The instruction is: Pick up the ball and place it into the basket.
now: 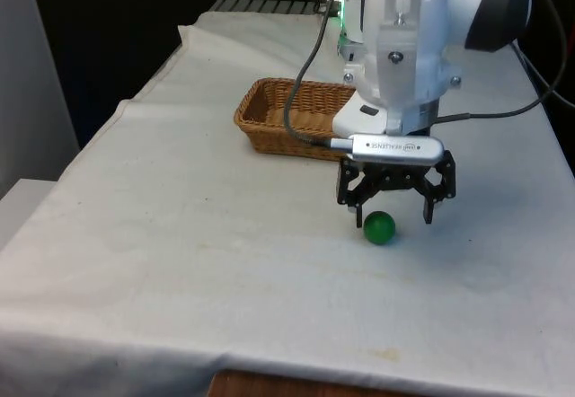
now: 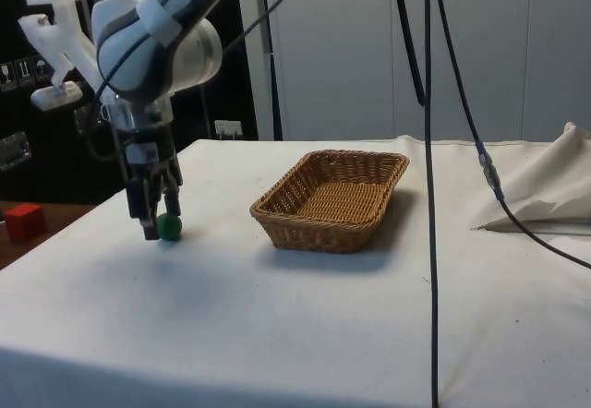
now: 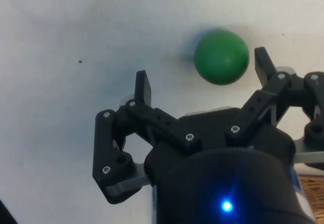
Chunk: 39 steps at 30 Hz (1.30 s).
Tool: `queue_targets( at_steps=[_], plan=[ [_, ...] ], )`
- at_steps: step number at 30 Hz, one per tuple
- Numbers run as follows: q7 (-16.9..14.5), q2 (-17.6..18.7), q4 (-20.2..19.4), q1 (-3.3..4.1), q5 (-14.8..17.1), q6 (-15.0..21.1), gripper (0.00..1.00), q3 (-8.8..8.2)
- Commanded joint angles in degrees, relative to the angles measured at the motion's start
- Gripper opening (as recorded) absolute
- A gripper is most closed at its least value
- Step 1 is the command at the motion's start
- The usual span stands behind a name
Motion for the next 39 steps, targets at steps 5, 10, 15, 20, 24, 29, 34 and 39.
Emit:
queue_targets(
  at_steps=[5, 10, 15, 20, 24, 29, 34, 39],
  plan=[
    [0.0, 0.5, 0.2, 0.0, 0.1, 0.4, 1.0, 0.11],
    [0.0, 0.9, 0.2, 0.0, 0.1, 0.5, 1.0, 0.06],
    [0.2, 1.4, 0.5, 0.06, -0.1, 0.6, 1.0, -0.11],
    [0.3, 1.9, 1.1, 0.0, -0.1, 0.5, 1.0, -0.17],
    [0.4, 2.3, 1.9, -0.11, 0.0, 0.3, 0.99, -0.17],
    [0.4, 2.5, 2.1, -0.17, 0.0, 0.2, 0.67, -0.17],
    [0.2, 2.2, 1.7, -0.06, 0.0, 0.6, 0.03, -0.17],
    [0.4, 2.6, 2.3, -0.17, 0.1, 0.2, 0.0, -0.17]
  ],
)
